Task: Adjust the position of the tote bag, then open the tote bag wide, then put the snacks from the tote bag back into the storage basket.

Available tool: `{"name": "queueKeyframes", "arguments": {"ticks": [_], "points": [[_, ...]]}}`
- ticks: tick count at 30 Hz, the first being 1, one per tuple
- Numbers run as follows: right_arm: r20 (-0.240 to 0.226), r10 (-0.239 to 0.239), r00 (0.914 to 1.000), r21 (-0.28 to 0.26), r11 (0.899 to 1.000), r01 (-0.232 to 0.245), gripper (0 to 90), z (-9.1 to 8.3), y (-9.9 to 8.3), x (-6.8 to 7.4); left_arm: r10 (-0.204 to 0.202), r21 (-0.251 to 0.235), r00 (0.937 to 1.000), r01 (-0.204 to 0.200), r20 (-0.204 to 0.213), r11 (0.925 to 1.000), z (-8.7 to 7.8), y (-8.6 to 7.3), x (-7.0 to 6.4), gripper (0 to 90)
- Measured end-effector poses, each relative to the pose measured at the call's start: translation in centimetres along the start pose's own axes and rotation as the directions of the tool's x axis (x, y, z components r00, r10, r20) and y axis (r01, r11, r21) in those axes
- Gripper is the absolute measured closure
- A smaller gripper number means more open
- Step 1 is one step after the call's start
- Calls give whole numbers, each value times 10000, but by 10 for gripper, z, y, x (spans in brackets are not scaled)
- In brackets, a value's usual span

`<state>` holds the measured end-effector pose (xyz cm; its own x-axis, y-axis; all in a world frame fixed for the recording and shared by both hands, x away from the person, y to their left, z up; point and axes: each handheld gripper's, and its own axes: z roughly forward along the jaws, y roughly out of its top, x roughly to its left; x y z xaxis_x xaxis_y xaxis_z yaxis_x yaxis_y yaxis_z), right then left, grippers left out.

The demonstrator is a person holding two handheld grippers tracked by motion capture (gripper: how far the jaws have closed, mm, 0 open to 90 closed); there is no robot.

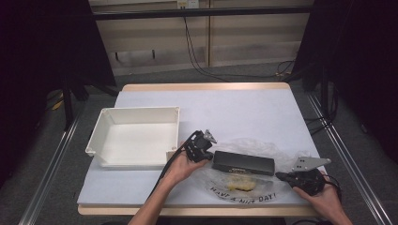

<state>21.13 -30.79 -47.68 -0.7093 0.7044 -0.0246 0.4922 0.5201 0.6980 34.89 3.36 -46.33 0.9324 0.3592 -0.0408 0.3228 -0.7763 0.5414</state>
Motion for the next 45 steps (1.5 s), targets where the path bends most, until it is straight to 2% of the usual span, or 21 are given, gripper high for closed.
{"name": "queueKeyframes", "arguments": {"ticks": [1,3,5,6,7,8,12,17,18,20,21,22,26,29,33,35,36,37,41,43,45], "points": [[6,84,10000,22,10000,-84,900,0,-1,1,-266,-268,9996,266,10,9993,1,-1,-1,900],[74,47,10000,24,10000,-47,900,-1,-1,-1,-255,-315,9997,254,-29,9992,1,-2,-2,900],[99,68,9999,-18,10000,-67,900,-1,-2,-2,64,-193,9999,-67,-142,9998,1,-2,-2,900],[243,99,9997,53,9999,-100,900,-2,-2,-2,-147,-437,9997,138,-208,9989,2,-4,-4,900],[325,62,9995,77,9999,-64,900,-2,-3,-2,28,-457,9997,-40,-251,9989,1,-5,-4,900],[399,54,9992,59,10000,-57,900,-3,-3,-2,-75,-591,9996,58,-290,9982,2,-5,-5,900],[418,105,9991,24,9999,-106,900,-3,-4,-1,164,-399,9996,-172,-210,9991,0,-6,-3,900],[127,540,9985,-1023,9934,-524,900,-9,-3,-4,11,-499,10000,-10,22,9988,-3,-8,-4,873],[82,553,9984,-1241,9908,-539,900,-11,-2,-4,-181,-692,9998,184,50,9974,-3,-8,-6,867],[-60,613,9981,-1620,9849,-615,900,-15,-1,-3,63,-608,9997,-78,-245,9981,-10,-6,-7,842],[-119,601,9981,-1751,9826,-613,900,-16,-1,-3,73,-801,9997,-91,-224,9967,-14,-6,-6,832],[-30,604,9982,-1937,9792,-599,880,-18,-1,-1,-246,-1153,9996,232,-108,9931,-15,-6,-6,820],[-46,742,9972,-2516,9651,-729,833,-24,-2,1,213,-1391,9995,-245,-242,9900,-25,-7,-5,773],[-75,811,9967,-3051,9490,-795,779,-30,-2,1,102,-1910,9999,-112,-64,9815,-32,-8,-3,747],[-66,842,9964,-3354,9385,-815,692,-36,-2,5,74,-2853,9991,45,406,9584,-42,-10,-2,740],[-168,916,9957,-3496,9324,-917,641,-37,-1,7,265,-3113,9987,-119,426,9502,-48,-10,-3,716],[-242,903,9956,-3579,9291,-929,623,-38,0,7,390,-3040,9983,-241,428,9524,-51,-10,-4,707],[-267,916,9954,-3680,9250,-950,597,-38,1,9,569,-3259,9975,-405,410,9445,-52,-10,-6,697],[-373,845,9957,-3921,9153,-924,532,-39,4,15,1133,-3390,9922,-893,517,9366,-60,-7,-12,690],[-400,844,9956,-4011,9113,-933,521,-40,4,18,1368,-3505,9872,-1000,819,9312,-63,-5,-15,689],[-454,907,9948,-4057,9084,-1013,516,-40,4,19,1704,-3409,9828,-1368,706,9301,-65,-2,-19,677]]}}
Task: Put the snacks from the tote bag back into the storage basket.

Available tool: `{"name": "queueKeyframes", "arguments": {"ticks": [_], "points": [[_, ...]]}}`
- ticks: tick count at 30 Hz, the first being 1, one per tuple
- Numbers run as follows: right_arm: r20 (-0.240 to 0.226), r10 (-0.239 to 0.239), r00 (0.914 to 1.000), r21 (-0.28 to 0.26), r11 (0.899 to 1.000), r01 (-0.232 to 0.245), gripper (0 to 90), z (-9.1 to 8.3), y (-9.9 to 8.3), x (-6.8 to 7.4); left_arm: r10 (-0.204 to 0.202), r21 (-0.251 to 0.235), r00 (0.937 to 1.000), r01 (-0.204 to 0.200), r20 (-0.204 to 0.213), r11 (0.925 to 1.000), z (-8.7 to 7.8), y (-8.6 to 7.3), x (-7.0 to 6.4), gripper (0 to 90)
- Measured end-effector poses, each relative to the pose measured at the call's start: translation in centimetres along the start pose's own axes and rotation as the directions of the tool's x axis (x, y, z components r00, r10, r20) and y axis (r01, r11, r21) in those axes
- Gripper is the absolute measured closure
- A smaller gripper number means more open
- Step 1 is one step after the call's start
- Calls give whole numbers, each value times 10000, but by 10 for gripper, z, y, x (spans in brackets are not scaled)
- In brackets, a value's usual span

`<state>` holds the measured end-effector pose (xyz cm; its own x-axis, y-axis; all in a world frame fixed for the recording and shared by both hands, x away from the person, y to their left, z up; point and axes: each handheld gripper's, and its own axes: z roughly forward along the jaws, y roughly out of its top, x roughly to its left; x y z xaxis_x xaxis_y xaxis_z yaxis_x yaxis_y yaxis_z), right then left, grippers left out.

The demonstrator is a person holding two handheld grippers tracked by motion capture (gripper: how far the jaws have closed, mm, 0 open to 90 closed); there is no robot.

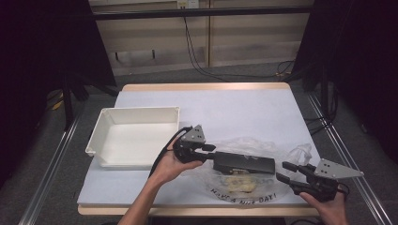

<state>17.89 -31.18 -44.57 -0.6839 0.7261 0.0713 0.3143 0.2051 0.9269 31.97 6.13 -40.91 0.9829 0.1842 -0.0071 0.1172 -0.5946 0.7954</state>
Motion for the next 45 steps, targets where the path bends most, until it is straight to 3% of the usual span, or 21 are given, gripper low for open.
{"name": "queueKeyframes", "arguments": {"ticks": [3,7,9,13,16,21,23,25,30,32,36,38,39,40,43,45], "points": [[-18,23,10000,8,10000,-23,492,-1,-1,1,363,123,9992,-365,166,9993,1,5,-1,661],[-40,-30,10000,-13,10000,30,476,1,0,2,370,270,9969,-390,694,9989,7,10,0,664],[-56,-11,10000,-6,10000,11,461,2,0,3,546,555,9960,-585,700,9967,11,12,-2,663],[172,-50,9998,-141,9999,53,339,2,1,5,739,1027,9935,-826,863,9913,15,16,-2,629],[296,-92,9995,-268,9996,100,265,0,4,6,851,944,9906,-954,1073,9910,18,15,-4,619],[251,-88,9996,-336,9994,96,254,3,6,8,1161,1449,9847,-1347,1304,9802,27,16,-5,620],[254,-62,9997,-278,9996,69,253,4,5,9,1197,1514,9838,-1396,1335,9786,31,16,-4,601],[220,-36,9998,-270,9996,42,254,4,5,8,1102,1621,9870,-1284,1168,9784,33,15,-2,571],[92,-117,9999,-204,9997,119,255,6,4,7,857,1618,9870,-1074,1358,9810,38,12,4,490],[68,-145,9999,-202,9997,146,252,7,4,7,867,1757,9877,-1091,1302,9784,38,13,6,454],[86,-162,9998,-151,9998,163,230,8,4,7,879,1664,9905,-1047,1058,9805,40,12,11,380],[109,-126,9999,-164,9998,127,217,9,4,7,800,1631,9885,-1006,1281,9815,41,11,11,373],[158,-105,9998,-157,9998,107,208,9,4,7,993,1701,9861,-1215,1333,9779,41,12,11,353],[157,-100,9998,-143,9998,102,205,9,4,7,1009,1597,9855,-1224,1362,9796,42,12,11,350],[187,-105,9998,-157,9998,108,186,10,4,7,1217,1749,9837,-1441,1327,9740,42,12,10,333],[233,-115,9997,-158,9998,119,177,10,4,7,1172,1660,9840,-1390,1345,9763,44,11,9,301]]}}
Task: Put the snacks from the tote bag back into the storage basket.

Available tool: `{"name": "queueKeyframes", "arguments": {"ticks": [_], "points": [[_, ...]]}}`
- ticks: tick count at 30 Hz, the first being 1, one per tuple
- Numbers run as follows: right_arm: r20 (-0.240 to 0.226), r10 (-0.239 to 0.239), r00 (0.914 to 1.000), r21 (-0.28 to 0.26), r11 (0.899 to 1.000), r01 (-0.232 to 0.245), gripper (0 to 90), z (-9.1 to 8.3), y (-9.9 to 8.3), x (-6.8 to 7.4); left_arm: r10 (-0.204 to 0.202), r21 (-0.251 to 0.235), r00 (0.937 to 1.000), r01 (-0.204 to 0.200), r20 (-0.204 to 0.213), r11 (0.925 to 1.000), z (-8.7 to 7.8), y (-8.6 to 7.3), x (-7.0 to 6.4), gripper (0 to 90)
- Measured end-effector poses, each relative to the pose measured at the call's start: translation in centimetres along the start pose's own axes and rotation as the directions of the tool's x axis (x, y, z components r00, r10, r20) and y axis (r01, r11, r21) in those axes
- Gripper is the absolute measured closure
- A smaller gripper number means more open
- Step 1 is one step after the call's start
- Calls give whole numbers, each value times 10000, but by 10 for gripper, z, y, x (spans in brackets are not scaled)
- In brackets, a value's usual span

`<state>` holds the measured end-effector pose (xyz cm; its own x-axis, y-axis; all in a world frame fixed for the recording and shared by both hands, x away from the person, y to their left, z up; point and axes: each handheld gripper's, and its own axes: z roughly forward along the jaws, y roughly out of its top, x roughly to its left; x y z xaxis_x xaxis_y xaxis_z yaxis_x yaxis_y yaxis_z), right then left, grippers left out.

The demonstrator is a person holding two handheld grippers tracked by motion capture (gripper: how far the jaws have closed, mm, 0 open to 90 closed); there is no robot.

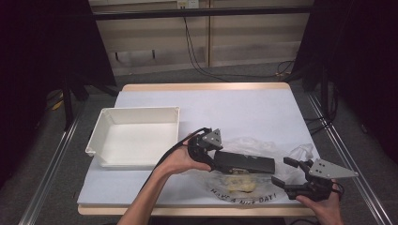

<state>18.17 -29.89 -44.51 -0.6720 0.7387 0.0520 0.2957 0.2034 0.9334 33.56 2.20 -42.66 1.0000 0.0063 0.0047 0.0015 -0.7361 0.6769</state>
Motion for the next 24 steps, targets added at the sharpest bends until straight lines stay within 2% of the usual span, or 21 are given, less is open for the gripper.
{"name": "queueKeyframes", "arguments": {"ticks": [1,2,3,4,7,9,12,15,16,18,20,24], "points": [[3,-16,10000,30,10000,16,177,0,0,0,140,154,9998,-138,-149,9998,0,1,-1,294],[23,-18,10000,51,10000,18,177,0,-1,0,147,41,9997,-146,-193,9999,2,0,0,293],[41,-6,10000,62,10000,6,174,0,-1,0,85,125,10000,-84,-50,9999,2,-1,2,287],[27,45,10000,39,10000,-45,170,0,-1,-1,-11,133,10000,12,-79,9999,3,-2,3,285],[39,9,10000,46,10000,-9,157,1,-2,-1,-9,396,9999,4,113,9992,9,-3,3,285],[140,46,9999,78,10000,-47,137,1,-1,-1,116,451,9999,-113,-67,9989,12,-2,2,296],[143,56,9999,114,9999,-58,95,2,-2,-1,178,540,9998,-178,7,9984,16,-4,4,307],[-10,264,9997,152,9995,-264,48,3,-1,-1,216,693,9998,-219,55,9974,19,-5,4,311],[42,192,9998,111,9998,-192,36,3,-1,-1,219,662,9998,-215,-43,9976,21,-5,3,310],[-91,138,9999,62,9999,-138,0,4,-2,-1,242,851,9997,-247,62,9961,24,-5,4,314],[-351,195,9992,3,9998,-195,2,4,-2,-2,331,1008,9994,-337,73,9943,26,-5,3,317],[-323,368,9988,11,9993,-367,18,5,-3,-4,374,979,9993,-374,19,9945,28,-6,3,324]]}}
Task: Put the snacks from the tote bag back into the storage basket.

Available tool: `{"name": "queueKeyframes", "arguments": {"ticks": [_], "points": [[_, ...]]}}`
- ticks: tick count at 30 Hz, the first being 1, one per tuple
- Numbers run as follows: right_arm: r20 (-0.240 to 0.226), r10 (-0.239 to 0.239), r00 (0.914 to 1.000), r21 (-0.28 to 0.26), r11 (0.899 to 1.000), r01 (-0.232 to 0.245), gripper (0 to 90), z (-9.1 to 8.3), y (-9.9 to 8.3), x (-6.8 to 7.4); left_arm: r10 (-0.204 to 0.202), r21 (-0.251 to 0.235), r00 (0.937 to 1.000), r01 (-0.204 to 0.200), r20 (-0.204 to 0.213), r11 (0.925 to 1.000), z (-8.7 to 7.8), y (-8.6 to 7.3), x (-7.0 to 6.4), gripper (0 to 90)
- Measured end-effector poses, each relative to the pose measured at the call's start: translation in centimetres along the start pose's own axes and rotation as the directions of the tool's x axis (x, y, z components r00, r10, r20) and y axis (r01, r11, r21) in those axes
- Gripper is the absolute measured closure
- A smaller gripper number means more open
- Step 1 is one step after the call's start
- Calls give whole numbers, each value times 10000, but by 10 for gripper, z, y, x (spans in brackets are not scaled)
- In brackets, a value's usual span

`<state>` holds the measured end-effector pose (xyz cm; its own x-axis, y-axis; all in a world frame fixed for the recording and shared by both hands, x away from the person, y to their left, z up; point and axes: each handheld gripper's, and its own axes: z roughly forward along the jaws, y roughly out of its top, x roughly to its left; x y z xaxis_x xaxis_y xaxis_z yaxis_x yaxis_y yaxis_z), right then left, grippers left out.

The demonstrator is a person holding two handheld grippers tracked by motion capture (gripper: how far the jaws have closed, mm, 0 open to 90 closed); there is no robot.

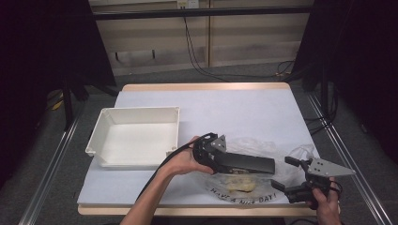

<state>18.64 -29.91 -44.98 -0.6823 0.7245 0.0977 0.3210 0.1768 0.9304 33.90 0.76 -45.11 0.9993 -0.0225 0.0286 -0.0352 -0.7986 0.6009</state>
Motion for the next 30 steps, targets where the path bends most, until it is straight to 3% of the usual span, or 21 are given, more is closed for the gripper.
{"name": "queueKeyframes", "arguments": {"ticks": [5,8,12,21,30], "points": [[243,33,9997,-301,9995,-26,3,-1,-1,0,194,243,9998,-192,-79,9995,4,0,-1,319],[333,-265,9991,-481,9984,281,0,-1,-2,1,239,329,9997,-240,39,9992,3,1,1,334],[319,-184,9993,-562,9982,202,0,0,-3,1,471,433,9987,-479,188,9979,1,3,1,367],[361,-218,9991,-581,9980,239,0,-1,-3,-1,131,102,9984,-136,547,9999,-9,9,-2,425],[364,-224,9991,-708,9972,250,0,-2,-4,-1,-128,-268,9980,144,620,9995,-17,13,-3,431]]}}
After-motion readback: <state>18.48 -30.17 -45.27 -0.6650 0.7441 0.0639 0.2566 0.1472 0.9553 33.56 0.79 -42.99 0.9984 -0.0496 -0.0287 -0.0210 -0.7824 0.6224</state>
